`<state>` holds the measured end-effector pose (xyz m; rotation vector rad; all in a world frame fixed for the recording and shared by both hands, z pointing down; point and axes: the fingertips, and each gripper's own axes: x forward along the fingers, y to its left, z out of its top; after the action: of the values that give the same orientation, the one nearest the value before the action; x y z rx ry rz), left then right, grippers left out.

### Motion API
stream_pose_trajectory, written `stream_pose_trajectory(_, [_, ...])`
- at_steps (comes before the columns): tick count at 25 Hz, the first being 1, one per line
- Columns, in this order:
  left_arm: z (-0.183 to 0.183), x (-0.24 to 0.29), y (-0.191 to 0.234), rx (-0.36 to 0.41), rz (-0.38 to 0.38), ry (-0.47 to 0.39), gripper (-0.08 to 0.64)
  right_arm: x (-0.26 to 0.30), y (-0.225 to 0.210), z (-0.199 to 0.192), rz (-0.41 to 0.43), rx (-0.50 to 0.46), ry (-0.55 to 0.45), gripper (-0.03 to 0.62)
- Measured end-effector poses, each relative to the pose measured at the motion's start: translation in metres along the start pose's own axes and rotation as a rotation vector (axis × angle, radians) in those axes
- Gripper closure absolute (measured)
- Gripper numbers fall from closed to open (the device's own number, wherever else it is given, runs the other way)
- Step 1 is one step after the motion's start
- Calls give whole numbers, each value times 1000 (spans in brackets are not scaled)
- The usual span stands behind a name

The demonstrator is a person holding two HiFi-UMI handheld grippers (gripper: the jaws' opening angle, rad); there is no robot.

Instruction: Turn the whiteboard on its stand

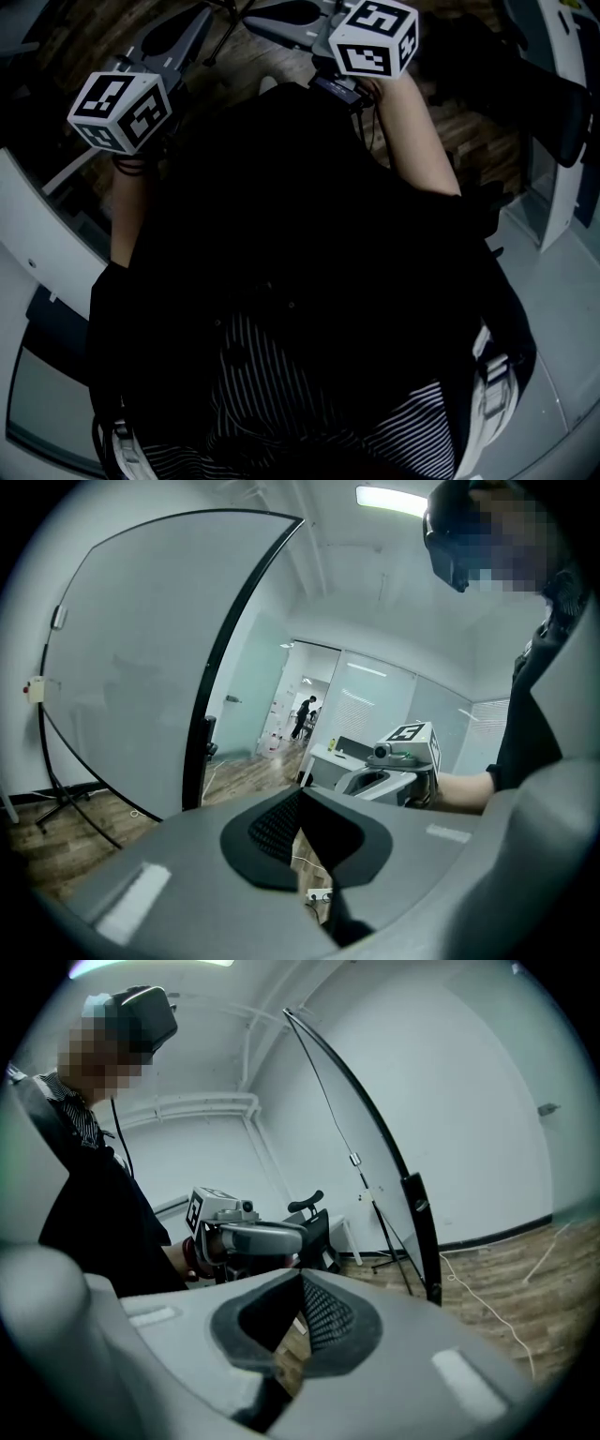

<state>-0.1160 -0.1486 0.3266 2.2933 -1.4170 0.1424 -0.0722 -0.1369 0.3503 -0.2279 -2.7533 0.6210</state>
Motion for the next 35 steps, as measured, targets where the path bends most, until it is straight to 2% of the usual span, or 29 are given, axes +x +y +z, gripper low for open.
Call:
stream_pose_trajectory(7, [12,68,2,-23,-45,29,557,-27,-63,1,34,77,-25,591])
stream_pose_trajectory(15, [2,80,16,-94,-30,63,557,-33,-83,1,34,117,-47,591])
stream_pose_trajectory(20, [18,94,10,-48,-85,53,557,-51,-89,15,-44,86,-92,591])
stream_pose_trajectory(22, [28,83,32,-27,-120,51,557,-34,-92,30,-97,86,-122,591])
stream_pose_trajectory(26, [51,32,96,0,-172,24,557,36,-80,67,-184,67,-160,591])
stream_pose_trajectory(30, [63,32,89,29,-229,23,557,33,-76,82,-248,57,-197,591])
stream_pose_trajectory(35, [67,46,94,21,-287,42,557,24,-91,92,-315,74,-254,591])
